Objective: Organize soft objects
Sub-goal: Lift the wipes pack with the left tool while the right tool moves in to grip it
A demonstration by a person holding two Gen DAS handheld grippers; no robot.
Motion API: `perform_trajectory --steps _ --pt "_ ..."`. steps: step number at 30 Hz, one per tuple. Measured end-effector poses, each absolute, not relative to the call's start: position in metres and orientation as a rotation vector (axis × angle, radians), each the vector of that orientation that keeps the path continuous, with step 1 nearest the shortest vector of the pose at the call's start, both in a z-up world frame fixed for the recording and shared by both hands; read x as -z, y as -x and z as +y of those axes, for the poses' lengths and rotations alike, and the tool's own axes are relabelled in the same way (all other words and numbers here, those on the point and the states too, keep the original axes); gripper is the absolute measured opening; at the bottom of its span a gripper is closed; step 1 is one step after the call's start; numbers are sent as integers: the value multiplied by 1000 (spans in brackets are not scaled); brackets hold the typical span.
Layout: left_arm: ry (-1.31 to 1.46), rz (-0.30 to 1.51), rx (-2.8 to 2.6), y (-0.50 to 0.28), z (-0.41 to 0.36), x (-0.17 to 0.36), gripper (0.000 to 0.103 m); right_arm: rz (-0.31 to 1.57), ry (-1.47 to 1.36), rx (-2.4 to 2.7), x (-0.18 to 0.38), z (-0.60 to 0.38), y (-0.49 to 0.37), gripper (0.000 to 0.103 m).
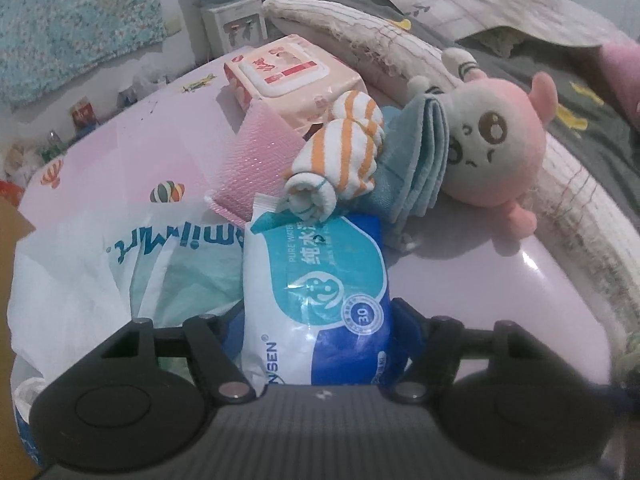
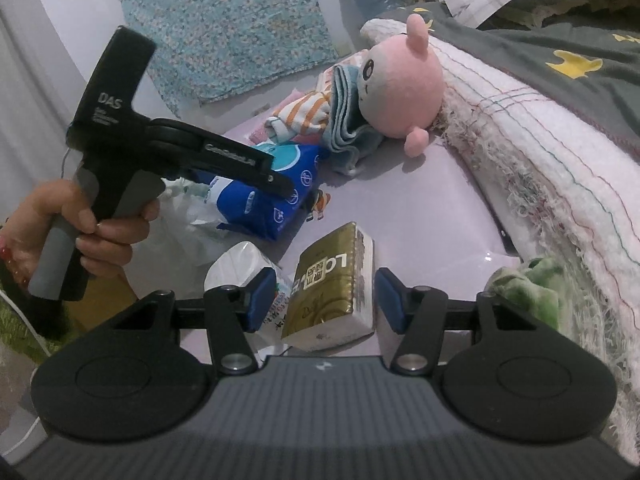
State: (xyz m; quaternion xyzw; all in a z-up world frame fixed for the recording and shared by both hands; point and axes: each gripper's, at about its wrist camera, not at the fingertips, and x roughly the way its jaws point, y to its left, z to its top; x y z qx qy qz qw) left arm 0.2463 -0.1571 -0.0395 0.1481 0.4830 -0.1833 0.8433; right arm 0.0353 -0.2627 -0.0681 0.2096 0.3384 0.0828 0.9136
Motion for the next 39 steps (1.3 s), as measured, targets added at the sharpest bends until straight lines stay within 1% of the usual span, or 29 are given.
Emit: perform_trajectory --steps 8,14,23,29,32,35,37,39 --pt "-129 1043 454 -237 -133 12 72 694 -441 -181 68 -263 -35 54" --pt "-8 1025 482 -225 -107 -14 72 708 -416 -173 68 -261 -37 46" --pt "181 991 523 -205 -58 -52 72 718 -436 -173 70 -262 -38 46" --pt "314 977 532 -202 -26 -62 72 721 -456 -172 67 -263 -39 46" --pt "335 974 523 -201 -20 -62 72 683 -500 -167 57 -270 -33 48" --pt "376 961 549 -197 -15 -63 72 603 -532 -198 35 -274 -27 48" --pt "391 950 562 -195 -14 -64 72 546 -566 -271 18 -269 -29 53" --pt "405 948 570 -191 -9 -64 72 514 -595 -360 4 -259 -38 54"
